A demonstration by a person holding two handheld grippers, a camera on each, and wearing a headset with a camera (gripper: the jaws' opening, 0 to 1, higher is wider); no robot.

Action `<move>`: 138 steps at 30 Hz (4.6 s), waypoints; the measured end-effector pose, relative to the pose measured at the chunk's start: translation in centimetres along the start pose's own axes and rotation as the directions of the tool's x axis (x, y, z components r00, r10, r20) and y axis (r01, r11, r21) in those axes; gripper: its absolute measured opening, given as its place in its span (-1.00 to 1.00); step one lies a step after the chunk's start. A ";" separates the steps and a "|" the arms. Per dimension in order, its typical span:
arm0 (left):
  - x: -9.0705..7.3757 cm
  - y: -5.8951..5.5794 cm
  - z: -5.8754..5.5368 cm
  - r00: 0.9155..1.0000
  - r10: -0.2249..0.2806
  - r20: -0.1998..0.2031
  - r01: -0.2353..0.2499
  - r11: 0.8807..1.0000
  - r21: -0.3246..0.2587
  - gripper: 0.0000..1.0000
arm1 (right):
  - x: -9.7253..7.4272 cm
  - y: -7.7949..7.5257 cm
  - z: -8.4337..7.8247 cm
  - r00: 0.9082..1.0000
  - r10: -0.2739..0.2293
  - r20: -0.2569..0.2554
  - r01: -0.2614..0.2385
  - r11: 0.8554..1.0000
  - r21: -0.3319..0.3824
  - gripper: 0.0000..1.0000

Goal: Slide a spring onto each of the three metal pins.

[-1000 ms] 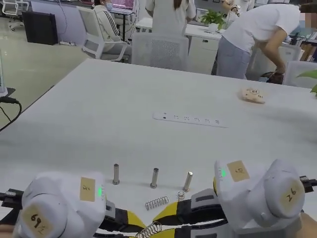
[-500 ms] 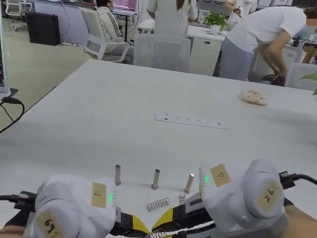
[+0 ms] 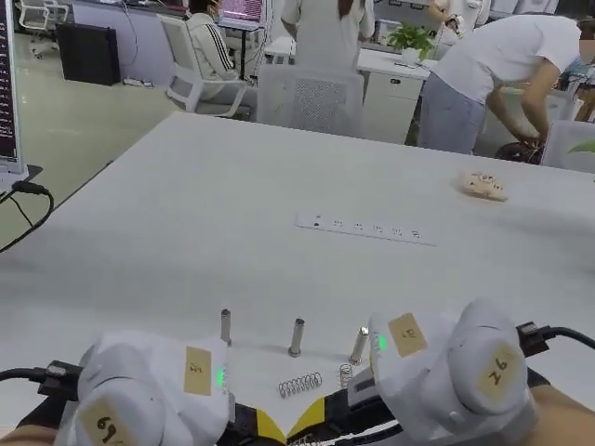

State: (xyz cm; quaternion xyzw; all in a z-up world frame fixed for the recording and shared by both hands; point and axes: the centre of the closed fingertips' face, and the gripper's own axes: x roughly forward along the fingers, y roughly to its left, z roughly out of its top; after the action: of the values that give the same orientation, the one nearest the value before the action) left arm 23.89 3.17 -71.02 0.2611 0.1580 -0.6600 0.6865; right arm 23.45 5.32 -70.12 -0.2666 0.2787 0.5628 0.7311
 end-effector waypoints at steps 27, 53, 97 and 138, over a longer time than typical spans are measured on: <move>0.1 0.5 -0.1 1.000 0.028 0.002 -0.028 0.999 -0.019 -0.95 | 0.2 -0.5 -0.2 0.998 0.013 -0.066 -0.014 1.000 -0.014 -0.83; -0.4 1.4 0.3 0.996 0.053 0.070 -0.044 0.991 -0.124 -0.64 | -0.3 -1.5 0.4 0.997 0.000 -0.082 -0.002 1.000 -0.027 -0.83; -5.7 3.9 -4.8 0.949 0.301 0.093 -0.240 0.882 -0.406 0.12 | -1.4 -3.5 0.7 0.995 -0.032 -0.100 0.028 0.999 -0.037 -0.83; -8.1 3.9 -3.7 0.899 0.428 0.096 -0.341 0.820 -0.461 0.25 | -0.2 -12.5 4.1 0.977 -0.028 -0.213 -0.007 0.987 -0.162 -0.83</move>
State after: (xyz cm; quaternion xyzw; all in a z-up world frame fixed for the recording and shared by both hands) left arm 27.56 11.88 -68.88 0.0626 0.1761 -0.4777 0.8584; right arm 36.03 5.24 -66.20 -0.3856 0.3082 0.5476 0.6756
